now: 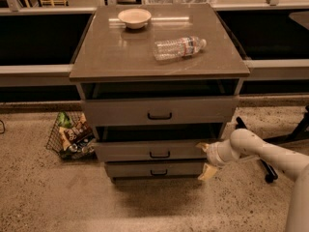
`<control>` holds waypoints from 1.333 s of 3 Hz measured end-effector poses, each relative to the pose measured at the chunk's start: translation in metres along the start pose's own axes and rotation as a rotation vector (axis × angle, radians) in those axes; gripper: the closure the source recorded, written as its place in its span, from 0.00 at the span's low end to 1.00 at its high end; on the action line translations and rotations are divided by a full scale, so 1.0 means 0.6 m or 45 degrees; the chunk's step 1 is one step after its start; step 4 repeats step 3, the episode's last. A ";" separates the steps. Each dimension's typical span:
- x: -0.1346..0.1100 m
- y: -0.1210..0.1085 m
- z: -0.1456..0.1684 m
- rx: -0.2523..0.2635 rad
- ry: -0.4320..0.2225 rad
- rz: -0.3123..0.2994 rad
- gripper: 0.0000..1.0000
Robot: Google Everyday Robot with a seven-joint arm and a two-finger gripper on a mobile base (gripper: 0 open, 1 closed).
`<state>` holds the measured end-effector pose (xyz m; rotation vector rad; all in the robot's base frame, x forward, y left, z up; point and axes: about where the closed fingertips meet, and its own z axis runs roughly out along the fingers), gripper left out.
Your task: Close middle drawer
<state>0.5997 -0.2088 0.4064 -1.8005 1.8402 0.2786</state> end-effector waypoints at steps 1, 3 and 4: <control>0.012 -0.023 0.003 0.012 -0.007 0.017 0.00; 0.027 -0.028 0.006 -0.028 -0.090 0.024 0.00; 0.027 -0.028 0.006 -0.028 -0.090 0.024 0.00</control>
Offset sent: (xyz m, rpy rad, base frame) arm 0.0280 -0.0211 0.0000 0.0634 0.0009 -0.0118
